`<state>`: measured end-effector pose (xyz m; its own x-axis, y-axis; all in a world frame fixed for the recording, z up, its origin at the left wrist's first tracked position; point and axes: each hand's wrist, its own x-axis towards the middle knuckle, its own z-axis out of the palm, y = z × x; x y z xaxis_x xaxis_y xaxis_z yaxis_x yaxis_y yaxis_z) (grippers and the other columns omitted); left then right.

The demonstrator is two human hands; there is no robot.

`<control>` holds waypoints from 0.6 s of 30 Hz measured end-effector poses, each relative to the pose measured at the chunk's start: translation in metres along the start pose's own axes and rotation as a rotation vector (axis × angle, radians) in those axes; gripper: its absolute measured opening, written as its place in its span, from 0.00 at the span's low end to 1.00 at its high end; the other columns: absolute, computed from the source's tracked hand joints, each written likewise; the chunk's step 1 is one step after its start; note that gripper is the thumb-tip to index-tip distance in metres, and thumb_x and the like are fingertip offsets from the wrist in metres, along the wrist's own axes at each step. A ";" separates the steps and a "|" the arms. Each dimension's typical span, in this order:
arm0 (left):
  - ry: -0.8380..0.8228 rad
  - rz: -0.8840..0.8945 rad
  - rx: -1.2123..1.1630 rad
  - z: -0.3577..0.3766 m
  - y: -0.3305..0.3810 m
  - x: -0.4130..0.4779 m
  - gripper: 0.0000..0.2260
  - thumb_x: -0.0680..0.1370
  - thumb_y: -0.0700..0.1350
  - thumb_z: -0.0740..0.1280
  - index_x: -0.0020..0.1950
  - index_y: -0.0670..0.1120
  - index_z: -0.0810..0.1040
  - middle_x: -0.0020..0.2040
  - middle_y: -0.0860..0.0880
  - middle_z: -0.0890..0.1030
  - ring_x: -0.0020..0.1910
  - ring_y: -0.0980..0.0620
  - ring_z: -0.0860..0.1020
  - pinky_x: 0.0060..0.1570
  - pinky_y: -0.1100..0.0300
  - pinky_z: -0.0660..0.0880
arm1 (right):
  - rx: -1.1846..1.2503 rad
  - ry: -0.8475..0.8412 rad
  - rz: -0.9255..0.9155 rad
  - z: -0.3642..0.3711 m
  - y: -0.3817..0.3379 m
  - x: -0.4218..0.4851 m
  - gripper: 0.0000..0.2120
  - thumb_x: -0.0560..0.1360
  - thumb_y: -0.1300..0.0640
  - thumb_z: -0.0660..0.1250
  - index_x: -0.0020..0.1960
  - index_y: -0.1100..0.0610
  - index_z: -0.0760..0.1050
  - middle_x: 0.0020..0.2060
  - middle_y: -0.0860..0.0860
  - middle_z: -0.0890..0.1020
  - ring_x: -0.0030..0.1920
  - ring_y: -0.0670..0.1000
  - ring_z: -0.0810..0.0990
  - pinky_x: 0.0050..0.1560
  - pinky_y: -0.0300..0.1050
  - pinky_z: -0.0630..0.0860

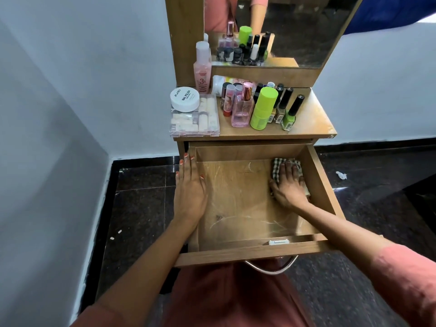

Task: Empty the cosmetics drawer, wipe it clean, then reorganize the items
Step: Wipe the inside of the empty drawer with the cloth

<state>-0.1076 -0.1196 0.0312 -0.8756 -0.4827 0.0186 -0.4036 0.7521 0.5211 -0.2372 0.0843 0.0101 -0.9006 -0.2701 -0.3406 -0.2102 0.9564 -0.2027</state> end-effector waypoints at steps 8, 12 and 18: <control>0.031 0.001 -0.013 0.005 0.001 -0.001 0.22 0.82 0.41 0.47 0.75 0.42 0.46 0.77 0.46 0.46 0.76 0.50 0.44 0.73 0.59 0.41 | 0.071 0.084 -0.003 0.019 -0.057 -0.001 0.29 0.81 0.51 0.49 0.75 0.61 0.40 0.75 0.60 0.43 0.75 0.60 0.41 0.74 0.58 0.39; 0.033 0.008 -0.017 0.005 0.000 -0.003 0.23 0.82 0.40 0.48 0.76 0.41 0.46 0.77 0.45 0.46 0.76 0.50 0.45 0.74 0.58 0.42 | 0.001 0.067 -0.120 0.031 -0.092 -0.009 0.27 0.80 0.52 0.48 0.75 0.61 0.42 0.75 0.59 0.46 0.75 0.59 0.45 0.74 0.58 0.44; 0.048 0.004 0.002 0.006 0.004 0.000 0.23 0.81 0.40 0.49 0.76 0.41 0.48 0.77 0.45 0.48 0.77 0.50 0.47 0.74 0.58 0.44 | -0.155 0.001 -0.396 0.050 -0.144 -0.018 0.33 0.78 0.53 0.55 0.75 0.59 0.41 0.76 0.57 0.45 0.76 0.57 0.44 0.74 0.57 0.44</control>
<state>-0.1104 -0.1137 0.0287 -0.8635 -0.5006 0.0620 -0.4004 0.7550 0.5192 -0.1718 -0.0542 -0.0005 -0.7391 -0.6202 -0.2629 -0.5948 0.7841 -0.1775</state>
